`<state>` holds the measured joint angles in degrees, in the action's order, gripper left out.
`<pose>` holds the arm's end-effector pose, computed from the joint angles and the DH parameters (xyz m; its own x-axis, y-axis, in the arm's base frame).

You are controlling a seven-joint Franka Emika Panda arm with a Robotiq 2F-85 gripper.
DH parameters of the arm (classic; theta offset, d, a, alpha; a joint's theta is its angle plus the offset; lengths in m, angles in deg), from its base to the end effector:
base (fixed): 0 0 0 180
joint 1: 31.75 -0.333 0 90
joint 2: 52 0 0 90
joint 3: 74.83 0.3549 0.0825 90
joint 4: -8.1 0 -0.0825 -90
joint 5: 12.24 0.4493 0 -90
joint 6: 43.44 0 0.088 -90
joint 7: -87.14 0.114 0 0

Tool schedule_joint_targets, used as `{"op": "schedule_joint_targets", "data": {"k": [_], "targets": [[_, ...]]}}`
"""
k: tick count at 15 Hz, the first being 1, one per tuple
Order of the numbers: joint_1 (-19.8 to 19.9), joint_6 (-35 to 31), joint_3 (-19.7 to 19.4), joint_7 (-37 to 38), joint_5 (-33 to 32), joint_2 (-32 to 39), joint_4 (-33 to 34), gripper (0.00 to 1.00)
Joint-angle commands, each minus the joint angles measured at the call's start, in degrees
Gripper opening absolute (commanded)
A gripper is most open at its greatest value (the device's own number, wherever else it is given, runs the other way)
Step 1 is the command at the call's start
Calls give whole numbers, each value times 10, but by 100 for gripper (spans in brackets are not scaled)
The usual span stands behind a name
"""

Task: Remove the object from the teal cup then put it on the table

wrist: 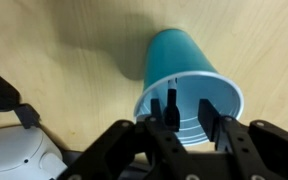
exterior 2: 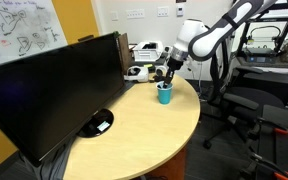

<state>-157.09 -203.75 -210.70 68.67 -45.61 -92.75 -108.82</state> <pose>0.6628 -0.1107 0.1837 0.8295 0.4225 0.3652 0.4571 -0.8893 -0.0095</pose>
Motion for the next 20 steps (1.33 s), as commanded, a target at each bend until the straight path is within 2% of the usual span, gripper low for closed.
{"op": "schedule_joint_targets", "data": {"k": [1,16,17,18,19,20], "targets": [[-23,28,-8,33,-32,-19,35,44],[-45,60,-6,93,-129,-86,102,44],[-46,60,-5,97,-135,-90,107,34],[-47,61,-4,99,-141,-94,110,19],[-48,62,-4,104,-147,-97,114,17],[-48,62,-3,108,-153,-99,116,8]]}}
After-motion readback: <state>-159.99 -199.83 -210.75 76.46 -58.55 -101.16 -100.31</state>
